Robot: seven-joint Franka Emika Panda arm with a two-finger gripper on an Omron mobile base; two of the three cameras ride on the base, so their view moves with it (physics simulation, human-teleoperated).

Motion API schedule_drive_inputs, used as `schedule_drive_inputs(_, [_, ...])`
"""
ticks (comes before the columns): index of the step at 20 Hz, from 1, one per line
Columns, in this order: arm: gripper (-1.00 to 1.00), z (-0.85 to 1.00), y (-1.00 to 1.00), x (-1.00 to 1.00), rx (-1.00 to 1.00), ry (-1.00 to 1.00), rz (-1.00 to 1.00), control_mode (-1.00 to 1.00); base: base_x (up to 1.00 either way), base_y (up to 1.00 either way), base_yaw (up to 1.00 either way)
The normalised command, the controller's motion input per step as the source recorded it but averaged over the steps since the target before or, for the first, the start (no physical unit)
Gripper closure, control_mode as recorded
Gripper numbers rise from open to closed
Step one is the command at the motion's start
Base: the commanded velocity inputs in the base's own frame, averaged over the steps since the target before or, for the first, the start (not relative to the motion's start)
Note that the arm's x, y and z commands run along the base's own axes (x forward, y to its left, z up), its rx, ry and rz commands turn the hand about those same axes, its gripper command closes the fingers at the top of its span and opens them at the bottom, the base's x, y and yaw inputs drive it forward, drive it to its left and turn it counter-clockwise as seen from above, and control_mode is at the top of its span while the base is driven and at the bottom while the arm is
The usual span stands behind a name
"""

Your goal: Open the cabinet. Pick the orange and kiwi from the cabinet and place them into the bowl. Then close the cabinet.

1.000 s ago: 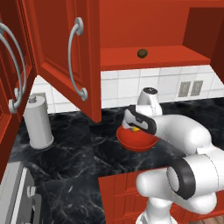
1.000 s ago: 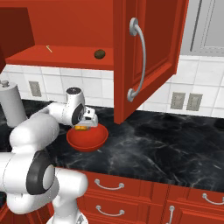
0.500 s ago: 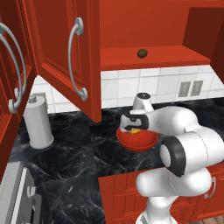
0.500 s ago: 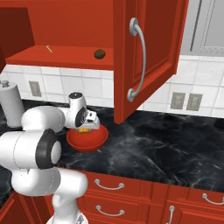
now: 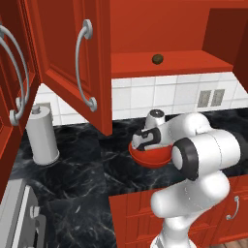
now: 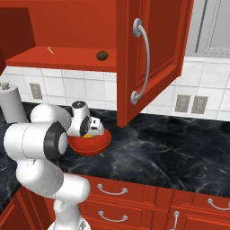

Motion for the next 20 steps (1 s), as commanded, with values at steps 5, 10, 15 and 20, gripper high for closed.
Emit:
schedule_drive_inputs(5, [-1.0,0.05,0.0,0.0,0.0,-0.02,0.0,-1.0,0.0,0.0,0.0])
schedule_drive_inputs(10, [-1.0,0.65,0.0,-0.06,0.0,-0.13,0.0,-1.0,0.0,0.0,0.0])
schedule_drive_inputs(15, [-1.0,0.94,-0.08,-0.49,0.0,-0.12,-0.03,-1.0,0.0,0.0,0.0])
schedule_drive_inputs(20, [-1.0,1.0,-0.26,-0.79,0.0,-0.12,-0.05,-1.0,0.0,0.0,0.0])
